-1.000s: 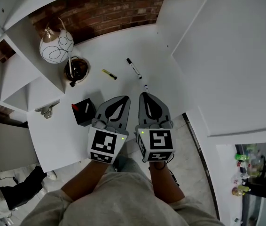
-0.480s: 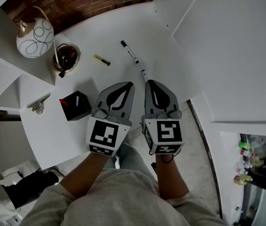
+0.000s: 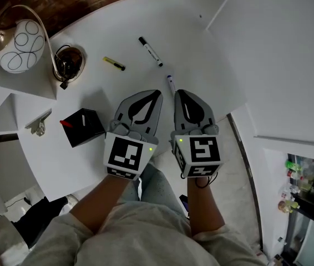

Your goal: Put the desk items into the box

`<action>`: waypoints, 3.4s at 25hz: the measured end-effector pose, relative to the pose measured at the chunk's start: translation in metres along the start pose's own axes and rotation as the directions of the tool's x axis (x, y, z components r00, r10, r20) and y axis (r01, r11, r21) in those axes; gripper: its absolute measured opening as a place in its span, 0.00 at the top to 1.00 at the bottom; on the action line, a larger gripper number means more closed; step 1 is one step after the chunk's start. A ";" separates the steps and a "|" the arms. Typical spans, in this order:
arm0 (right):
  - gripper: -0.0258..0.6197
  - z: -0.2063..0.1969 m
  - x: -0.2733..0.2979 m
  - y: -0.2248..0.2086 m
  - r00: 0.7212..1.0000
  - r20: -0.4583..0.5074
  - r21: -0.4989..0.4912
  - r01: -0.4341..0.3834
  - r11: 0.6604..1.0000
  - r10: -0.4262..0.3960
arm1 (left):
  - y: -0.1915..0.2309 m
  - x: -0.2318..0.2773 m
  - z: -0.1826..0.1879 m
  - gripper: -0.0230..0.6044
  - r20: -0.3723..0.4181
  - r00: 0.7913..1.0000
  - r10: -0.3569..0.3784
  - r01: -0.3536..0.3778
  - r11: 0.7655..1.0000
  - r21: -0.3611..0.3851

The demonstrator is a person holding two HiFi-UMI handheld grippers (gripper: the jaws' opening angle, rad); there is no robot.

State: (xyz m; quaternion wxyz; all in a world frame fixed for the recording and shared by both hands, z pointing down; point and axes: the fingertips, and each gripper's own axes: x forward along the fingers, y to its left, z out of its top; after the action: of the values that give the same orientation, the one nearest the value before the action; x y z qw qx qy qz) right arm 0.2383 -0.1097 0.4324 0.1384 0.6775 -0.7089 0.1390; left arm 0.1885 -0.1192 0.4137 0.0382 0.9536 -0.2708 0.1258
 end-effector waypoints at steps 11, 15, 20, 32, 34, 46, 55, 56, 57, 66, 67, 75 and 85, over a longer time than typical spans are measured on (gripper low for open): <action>0.93 -0.044 0.037 -0.010 0.989 -0.141 -0.038 -0.044 0.998 0.038 | 0.008 0.021 -0.037 0.95 -0.059 0.998 -0.024 0.021 0.999 -0.035; 0.93 -0.061 0.046 -0.014 0.976 -0.214 -0.063 -0.058 0.996 0.043 | 0.006 0.027 -0.045 0.95 -0.077 0.996 -0.036 0.034 0.999 -0.022; 0.93 -0.082 0.055 -0.022 0.944 -0.328 -0.081 -0.070 0.994 0.040 | 0.001 0.038 -0.057 0.95 -0.104 0.993 -0.046 0.045 0.999 -0.014; 0.77 -0.121 0.073 -0.028 0.847 -0.519 0.018 -0.119 0.993 0.111 | 0.000 0.046 -0.082 0.95 -0.172 0.983 -0.061 0.054 0.997 -0.048; 0.77 -0.128 0.078 -0.028 0.826 -0.552 0.022 -0.126 0.992 0.117 | 0.001 0.045 -0.085 0.95 -0.179 0.982 -0.061 0.053 0.997 -0.051; 0.84 -0.148 0.092 -0.028 0.757 -0.646 0.033 -0.096 0.995 0.094 | 0.006 0.037 -0.090 0.95 -0.185 0.981 -0.057 0.039 0.994 -0.099; 0.84 -0.133 0.086 -0.022 0.797 -0.589 0.096 -0.097 0.991 0.135 | 0.003 0.031 -0.076 0.95 -0.171 0.983 -0.063 0.046 0.994 -0.103; 0.84 -0.128 0.085 -0.021 0.807 -0.575 0.098 -0.095 0.991 0.134 | 0.004 0.029 -0.073 0.95 -0.168 0.984 -0.061 0.044 0.994 -0.102; 0.84 -0.124 0.082 -0.021 0.816 -0.562 0.100 -0.090 0.991 0.131 | 0.004 0.027 -0.069 0.95 -0.166 0.985 -0.057 0.041 0.994 -0.101; 0.84 -0.096 0.051 -0.026 0.885 -0.461 0.141 0.005 0.990 0.061 | 0.002 0.012 -0.046 0.95 -0.164 0.985 -0.056 0.041 0.995 -0.090; 0.84 -0.092 0.048 -0.027 0.893 -0.448 0.139 0.016 0.990 0.048 | 0.001 0.010 -0.045 0.95 -0.164 0.985 -0.059 0.044 0.995 -0.092; 0.84 -0.061 0.025 -0.033 0.939 -0.341 0.124 0.097 0.988 -0.049 | -0.003 -0.004 -0.025 0.95 -0.124 0.990 -0.068 0.056 0.994 -0.094; 0.84 -0.012 -0.002 -0.034 0.977 -0.170 0.109 0.151 0.982 -0.132 | -0.001 -0.018 0.005 0.95 -0.079 0.995 -0.054 0.047 0.995 -0.083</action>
State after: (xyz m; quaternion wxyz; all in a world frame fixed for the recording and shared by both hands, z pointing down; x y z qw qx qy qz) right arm 0.2728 -0.1047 0.4426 0.1635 0.7200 -0.6354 0.2262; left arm 0.1751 -0.1103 0.4045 0.0908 0.9519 -0.2498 0.1524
